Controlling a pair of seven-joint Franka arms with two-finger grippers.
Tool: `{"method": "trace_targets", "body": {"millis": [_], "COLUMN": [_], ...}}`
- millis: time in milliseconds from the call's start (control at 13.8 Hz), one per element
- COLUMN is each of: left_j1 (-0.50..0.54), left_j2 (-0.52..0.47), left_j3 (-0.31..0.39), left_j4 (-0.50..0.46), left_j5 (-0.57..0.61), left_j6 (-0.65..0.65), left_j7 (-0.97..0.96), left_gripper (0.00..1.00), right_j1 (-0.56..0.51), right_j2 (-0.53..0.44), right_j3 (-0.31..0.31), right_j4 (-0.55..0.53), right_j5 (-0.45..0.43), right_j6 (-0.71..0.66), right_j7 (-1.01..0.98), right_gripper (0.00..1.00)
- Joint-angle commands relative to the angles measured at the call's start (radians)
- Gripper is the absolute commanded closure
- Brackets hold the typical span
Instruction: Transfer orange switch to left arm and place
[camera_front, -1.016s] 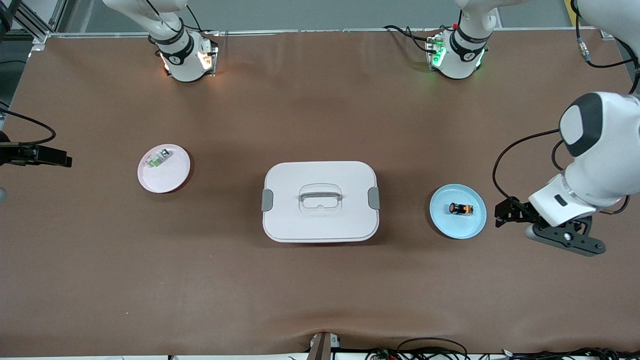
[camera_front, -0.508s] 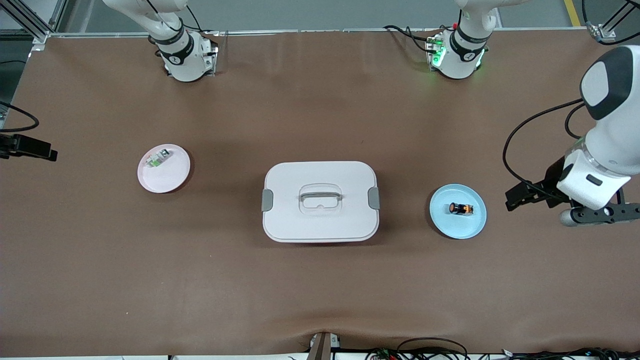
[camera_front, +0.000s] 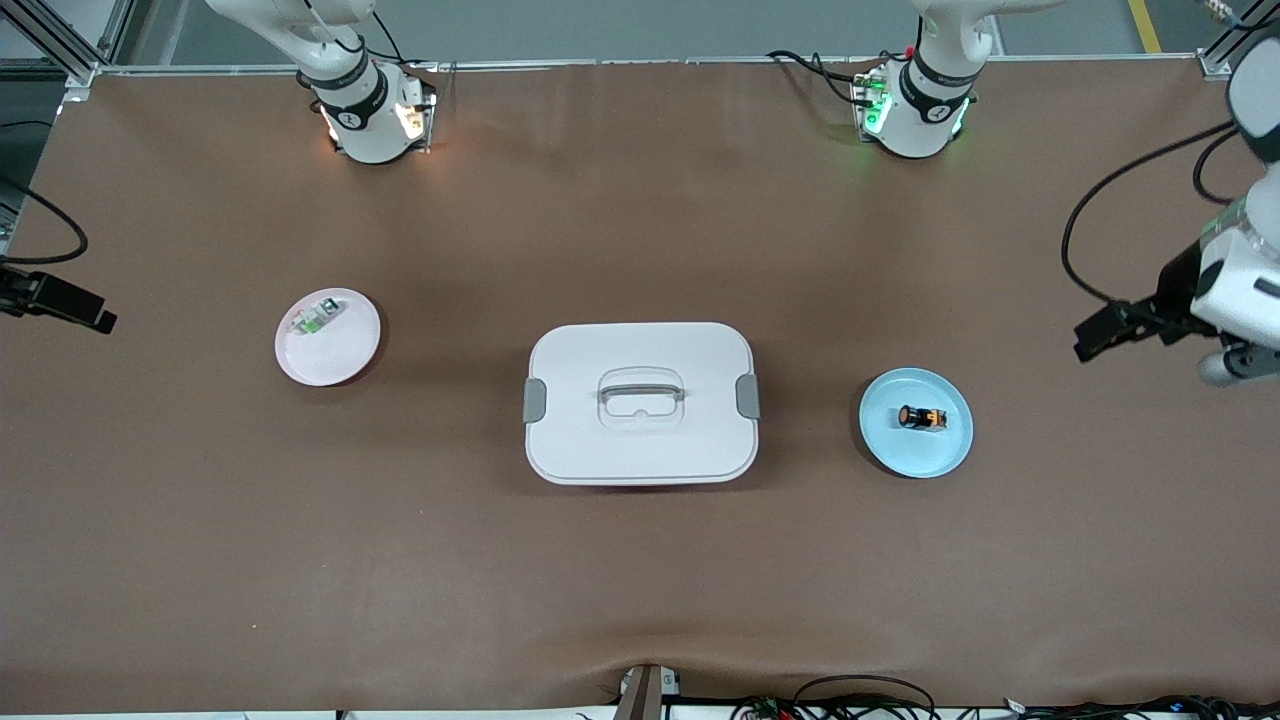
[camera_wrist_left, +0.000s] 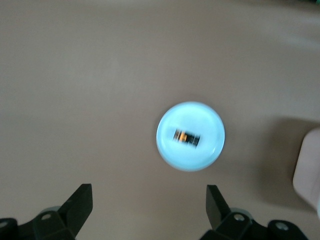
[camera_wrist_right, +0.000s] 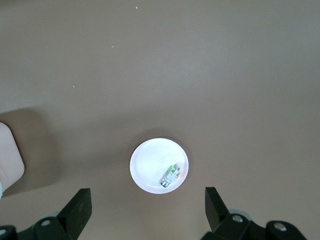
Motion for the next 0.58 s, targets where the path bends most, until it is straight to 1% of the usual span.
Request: {"method": "trace_targets", "body": {"millis": [0,145,218,363,508], "left_j1": [-0.051,-0.08,-0.081,-0.094,-0.117], "left_j2": [-0.107,-0.147,-0.168,-0.222,-0.236], "left_j3": [0.033,0.033,0.033,0.043,0.059], "left_j4": [-0.046,-0.049,-0.053,-0.092,-0.098], "left_j5": [-0.015,-0.015,-0.015,-0.015,-0.017], "left_j6": [-0.103,-0.172,-0.183,-0.18,-0.18], "left_j7": [0.008,0.054,0.083,0.109,0.11], "left_gripper": [0.0,0.0,0.0,0.0,0.0], "right_j1": [0.007,0.013,0.013,0.01,0.009], "right_j2": [-0.072,-0.075,-0.081,-0.087,-0.11], "right_j3": [-0.005,-0.005,-0.005,-0.005,-0.005], "right_j4": [-0.095,-0.095,-0.095,-0.103,-0.136], "right_j5": [0.018,0.016,0.016,0.016,0.016], "right_j6": [0.034,0.03,0.028,0.027,0.038], "right_j7": [0.032,0.023,0.02,0.02,0.0], "right_gripper": [0.0,0.0,0.0,0.0,0.0]}}
